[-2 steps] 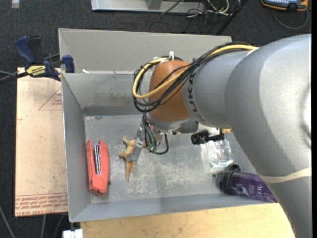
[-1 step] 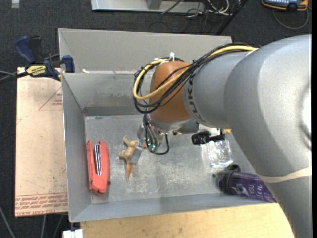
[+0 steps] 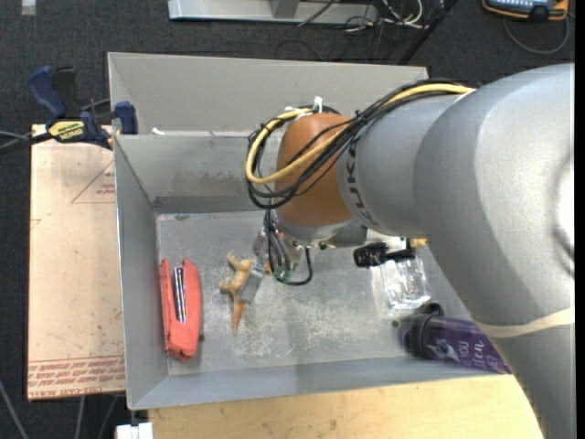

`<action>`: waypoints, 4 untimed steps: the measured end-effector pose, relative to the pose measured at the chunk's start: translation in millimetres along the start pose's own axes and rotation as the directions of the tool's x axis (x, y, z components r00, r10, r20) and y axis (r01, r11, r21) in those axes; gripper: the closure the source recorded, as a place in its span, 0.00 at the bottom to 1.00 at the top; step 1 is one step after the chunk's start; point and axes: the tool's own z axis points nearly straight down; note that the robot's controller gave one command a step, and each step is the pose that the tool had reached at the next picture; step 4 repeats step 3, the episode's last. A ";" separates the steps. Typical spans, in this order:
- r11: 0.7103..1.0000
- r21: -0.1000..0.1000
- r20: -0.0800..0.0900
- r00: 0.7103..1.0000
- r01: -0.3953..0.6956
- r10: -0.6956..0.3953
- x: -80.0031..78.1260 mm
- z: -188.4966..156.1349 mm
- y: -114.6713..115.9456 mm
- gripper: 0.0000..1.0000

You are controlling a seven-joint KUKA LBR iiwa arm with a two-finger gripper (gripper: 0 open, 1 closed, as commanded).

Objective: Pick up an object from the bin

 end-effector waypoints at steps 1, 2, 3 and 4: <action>0.934 -0.004 0.014 0.933 0.358 -0.358 14.1 -0.7 12.7 1.00; 0.934 -0.004 0.014 0.934 0.358 -0.358 14.0 -0.7 12.6 1.00; 0.928 -0.005 0.020 0.928 0.371 -0.371 0.3 -154.2 11.3 1.00; 0.928 -0.005 0.020 0.928 0.371 -0.371 0.3 -154.2 11.3 1.00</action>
Offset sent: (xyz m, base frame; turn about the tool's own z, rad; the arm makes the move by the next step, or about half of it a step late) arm 0.0000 0.0000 0.0000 0.0000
